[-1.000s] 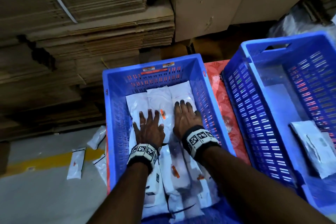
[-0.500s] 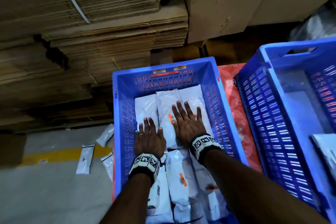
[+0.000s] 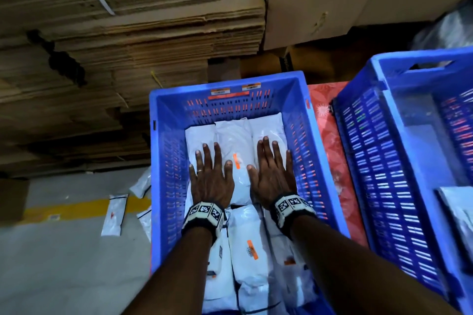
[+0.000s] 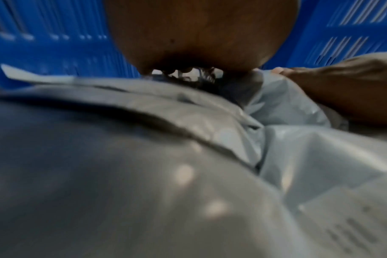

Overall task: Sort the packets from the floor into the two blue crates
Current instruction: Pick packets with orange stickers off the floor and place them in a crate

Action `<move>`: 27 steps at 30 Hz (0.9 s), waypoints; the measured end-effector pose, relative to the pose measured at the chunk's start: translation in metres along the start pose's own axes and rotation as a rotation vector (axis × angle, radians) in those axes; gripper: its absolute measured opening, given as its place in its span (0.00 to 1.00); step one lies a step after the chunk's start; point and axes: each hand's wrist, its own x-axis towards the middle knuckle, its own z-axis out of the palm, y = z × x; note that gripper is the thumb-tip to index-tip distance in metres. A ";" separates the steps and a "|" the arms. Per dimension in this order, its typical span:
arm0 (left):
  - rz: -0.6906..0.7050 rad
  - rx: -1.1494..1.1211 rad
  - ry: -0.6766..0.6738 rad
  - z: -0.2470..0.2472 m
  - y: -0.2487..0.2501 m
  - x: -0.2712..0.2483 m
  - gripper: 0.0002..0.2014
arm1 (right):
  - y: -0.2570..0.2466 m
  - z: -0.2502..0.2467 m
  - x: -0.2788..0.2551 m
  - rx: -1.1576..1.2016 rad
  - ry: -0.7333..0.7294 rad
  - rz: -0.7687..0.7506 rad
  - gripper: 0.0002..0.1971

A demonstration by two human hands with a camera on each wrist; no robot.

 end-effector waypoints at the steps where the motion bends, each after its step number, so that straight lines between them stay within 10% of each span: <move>1: -0.006 0.007 0.002 0.003 -0.001 0.001 0.32 | -0.001 0.002 -0.001 0.003 0.003 0.004 0.34; 20: 0.033 0.013 -0.047 -0.037 0.005 -0.019 0.32 | 0.001 -0.021 -0.002 0.076 -0.103 0.010 0.34; 27: 0.009 0.165 -0.301 -0.072 0.018 -0.101 0.41 | -0.007 -0.079 -0.055 -0.019 -0.583 0.000 0.37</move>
